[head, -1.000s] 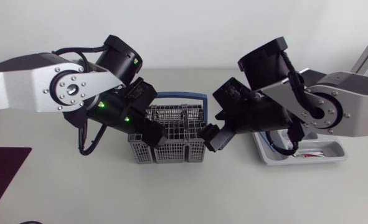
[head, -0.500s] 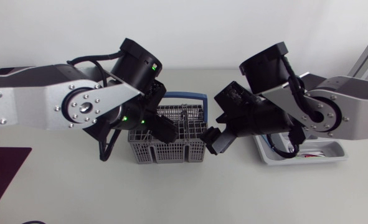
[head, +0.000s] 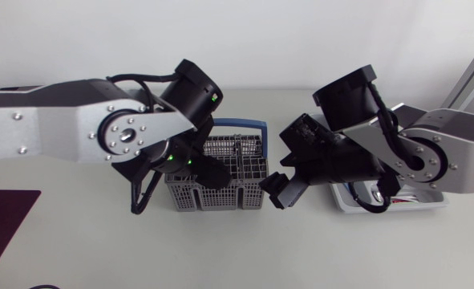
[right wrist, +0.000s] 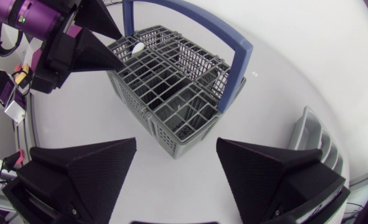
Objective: Unload the cutlery basket into the drawer organizer.
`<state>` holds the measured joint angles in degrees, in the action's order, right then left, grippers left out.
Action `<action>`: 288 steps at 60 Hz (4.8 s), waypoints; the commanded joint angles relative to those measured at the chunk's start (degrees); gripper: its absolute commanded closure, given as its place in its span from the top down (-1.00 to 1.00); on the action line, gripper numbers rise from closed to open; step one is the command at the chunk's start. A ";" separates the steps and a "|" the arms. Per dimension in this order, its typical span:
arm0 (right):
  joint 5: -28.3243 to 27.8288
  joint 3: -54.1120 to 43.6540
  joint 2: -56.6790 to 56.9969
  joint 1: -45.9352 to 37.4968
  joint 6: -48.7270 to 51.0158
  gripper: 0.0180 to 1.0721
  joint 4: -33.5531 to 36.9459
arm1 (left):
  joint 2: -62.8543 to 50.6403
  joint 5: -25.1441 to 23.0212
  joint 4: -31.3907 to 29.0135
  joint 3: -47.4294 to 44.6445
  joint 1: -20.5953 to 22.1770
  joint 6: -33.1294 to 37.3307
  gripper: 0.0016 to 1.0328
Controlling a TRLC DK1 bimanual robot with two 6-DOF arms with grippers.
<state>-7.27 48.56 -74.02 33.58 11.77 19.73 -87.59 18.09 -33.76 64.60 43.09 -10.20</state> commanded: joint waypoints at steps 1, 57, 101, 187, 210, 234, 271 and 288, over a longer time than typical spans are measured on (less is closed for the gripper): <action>-0.20 -1.71 1.07 -0.10 -0.61 0.76 -0.13 | -4.34 -0.42 -3.77 4.40 -0.20 -3.25 0.80; -1.70 -3.91 2.83 -1.33 0.89 0.76 -0.13 | -5.66 -10.79 -6.06 7.30 -4.07 -18.28 0.68; -1.87 -3.91 2.65 -1.15 0.27 0.76 -0.83 | -4.52 -3.94 -6.23 8.26 -3.80 -19.42 0.46; -2.84 -5.14 3.53 -1.15 0.62 0.76 -1.27 | -11.02 -1.39 -6.23 11.08 -5.83 -21.71 -0.41; -3.02 -5.93 4.32 -1.15 0.97 0.76 -1.27 | -11.81 -1.21 -6.23 10.72 -5.65 -22.50 -0.53; -3.10 -6.19 4.32 -1.06 1.06 0.76 -1.44 | -11.99 -1.21 -6.23 10.02 -5.91 -23.29 -0.72; -3.19 -5.66 3.88 -0.36 1.06 0.76 -1.53 | -6.54 -1.83 -5.97 7.47 -5.74 -22.15 -0.80; -3.02 -5.23 3.62 0.69 0.53 0.76 -1.80 | -3.20 -3.58 -5.62 5.54 -6.18 -20.74 -0.80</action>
<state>-10.26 44.01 -70.28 33.58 12.19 18.22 -92.51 14.50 -38.94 71.85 37.56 -31.44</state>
